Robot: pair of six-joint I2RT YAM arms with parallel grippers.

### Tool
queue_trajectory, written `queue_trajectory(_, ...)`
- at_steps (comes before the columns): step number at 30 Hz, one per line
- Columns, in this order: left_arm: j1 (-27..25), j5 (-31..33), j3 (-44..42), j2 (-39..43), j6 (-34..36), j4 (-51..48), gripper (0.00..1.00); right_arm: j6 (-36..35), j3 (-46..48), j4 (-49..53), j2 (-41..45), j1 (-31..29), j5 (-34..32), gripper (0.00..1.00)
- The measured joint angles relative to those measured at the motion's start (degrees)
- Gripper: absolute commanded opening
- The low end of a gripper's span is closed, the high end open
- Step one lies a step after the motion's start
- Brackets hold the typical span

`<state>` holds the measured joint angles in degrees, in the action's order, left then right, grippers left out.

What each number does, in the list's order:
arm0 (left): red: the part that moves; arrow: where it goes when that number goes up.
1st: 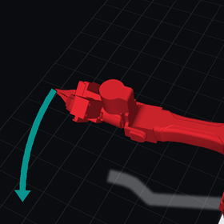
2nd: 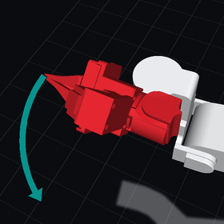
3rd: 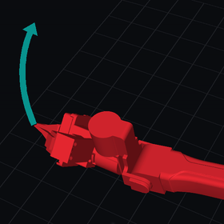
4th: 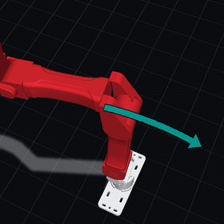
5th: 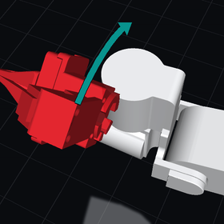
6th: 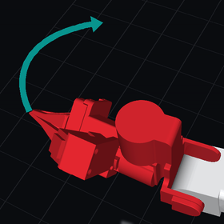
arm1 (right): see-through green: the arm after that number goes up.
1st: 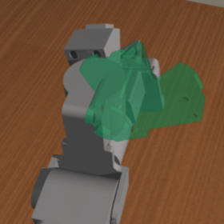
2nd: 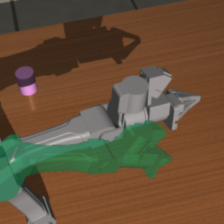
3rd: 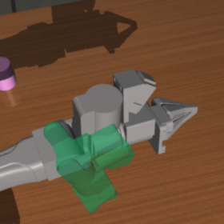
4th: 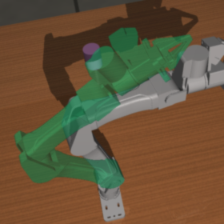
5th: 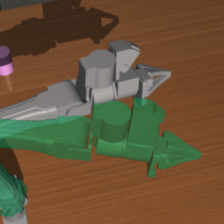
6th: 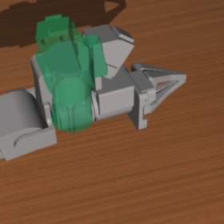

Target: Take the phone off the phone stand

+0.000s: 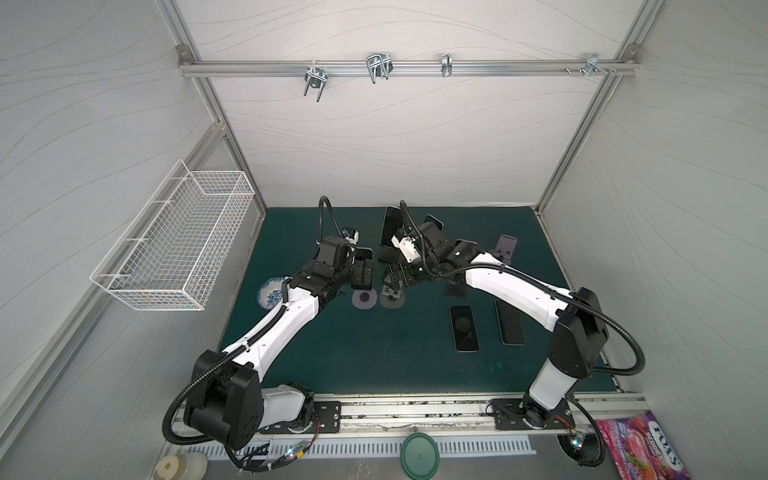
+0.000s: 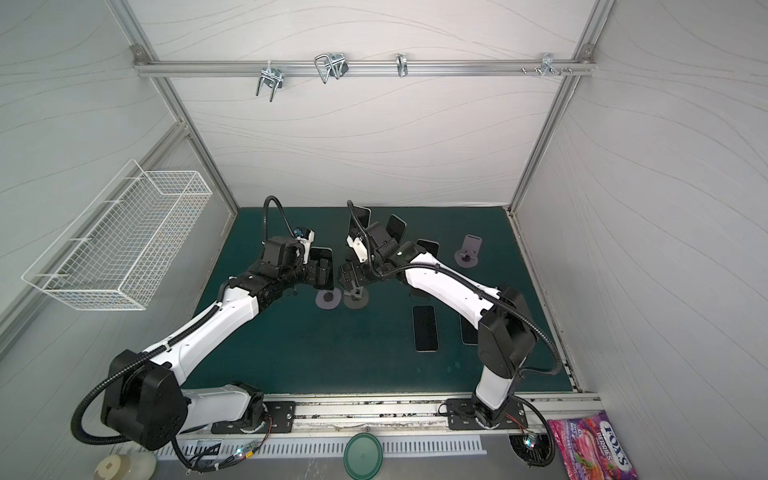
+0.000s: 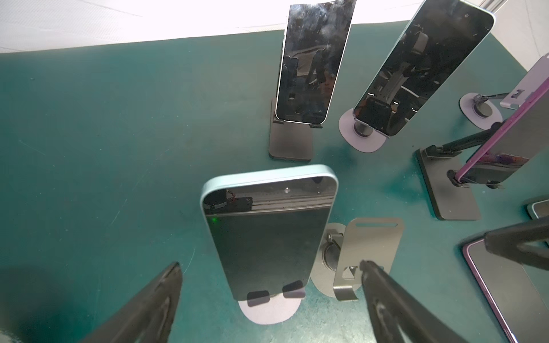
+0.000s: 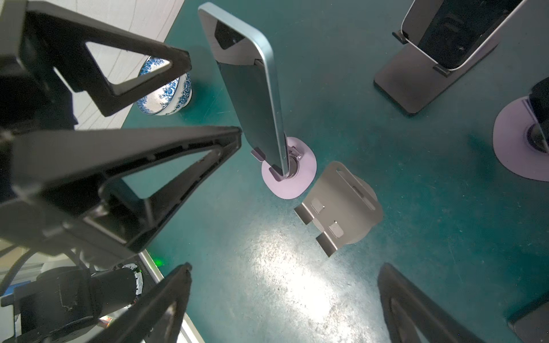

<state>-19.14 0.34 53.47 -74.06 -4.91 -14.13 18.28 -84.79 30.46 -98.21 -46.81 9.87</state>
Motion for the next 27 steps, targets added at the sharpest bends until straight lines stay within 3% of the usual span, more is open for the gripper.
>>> queue_trajectory(27,0.02,-0.09,2.51,-4.13,-0.26,0.33,0.92,-0.35,-0.48,-0.02,-1.07,1.07,1.68,0.99)
